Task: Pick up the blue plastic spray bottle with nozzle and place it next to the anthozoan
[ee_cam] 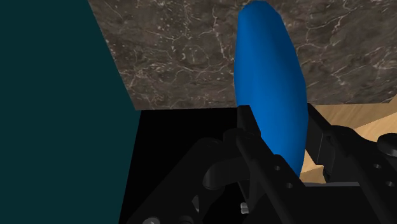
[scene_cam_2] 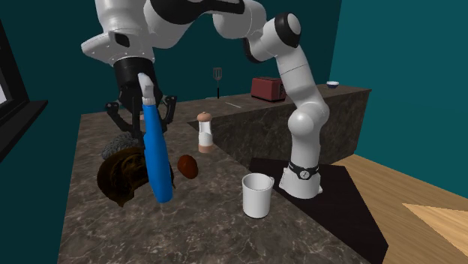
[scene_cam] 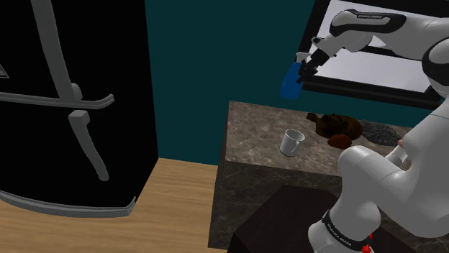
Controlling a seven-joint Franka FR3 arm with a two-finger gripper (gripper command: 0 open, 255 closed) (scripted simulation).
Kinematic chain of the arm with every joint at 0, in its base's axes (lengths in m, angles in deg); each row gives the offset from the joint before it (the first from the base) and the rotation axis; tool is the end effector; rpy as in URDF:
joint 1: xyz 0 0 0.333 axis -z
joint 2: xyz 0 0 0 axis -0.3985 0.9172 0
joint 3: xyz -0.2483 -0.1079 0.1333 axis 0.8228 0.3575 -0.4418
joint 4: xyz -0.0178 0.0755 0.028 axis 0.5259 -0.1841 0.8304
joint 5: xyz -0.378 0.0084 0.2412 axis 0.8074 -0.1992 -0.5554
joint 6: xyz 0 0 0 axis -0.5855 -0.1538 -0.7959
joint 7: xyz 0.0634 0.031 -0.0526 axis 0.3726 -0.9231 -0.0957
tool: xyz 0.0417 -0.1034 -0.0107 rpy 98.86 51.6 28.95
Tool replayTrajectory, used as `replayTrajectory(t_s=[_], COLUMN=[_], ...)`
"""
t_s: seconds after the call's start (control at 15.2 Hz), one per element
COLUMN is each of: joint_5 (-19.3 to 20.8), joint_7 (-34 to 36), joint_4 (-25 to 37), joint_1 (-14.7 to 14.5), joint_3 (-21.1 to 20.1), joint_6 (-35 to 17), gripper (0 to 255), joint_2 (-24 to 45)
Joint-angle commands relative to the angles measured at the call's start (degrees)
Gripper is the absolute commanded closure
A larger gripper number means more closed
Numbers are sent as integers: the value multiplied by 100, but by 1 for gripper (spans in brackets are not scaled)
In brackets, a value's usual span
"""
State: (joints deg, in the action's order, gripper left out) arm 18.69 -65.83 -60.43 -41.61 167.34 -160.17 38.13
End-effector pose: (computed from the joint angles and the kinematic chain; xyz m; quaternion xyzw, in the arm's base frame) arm 0.4790 -0.4498 0.5237 -0.9017 -0.3651 -0.2149 0.0868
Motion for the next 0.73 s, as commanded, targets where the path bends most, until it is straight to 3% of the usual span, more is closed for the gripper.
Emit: replayTrajectory(t_s=[0.0, 0.66], joint_5=[-8, 44], joint_7=[41, 294], joint_4=[153, 1073], joint_1=[-33, -409], joint_3=[-8, 92], joint_6=[141, 891], gripper=[255, 255], joint_2=[13, -24])
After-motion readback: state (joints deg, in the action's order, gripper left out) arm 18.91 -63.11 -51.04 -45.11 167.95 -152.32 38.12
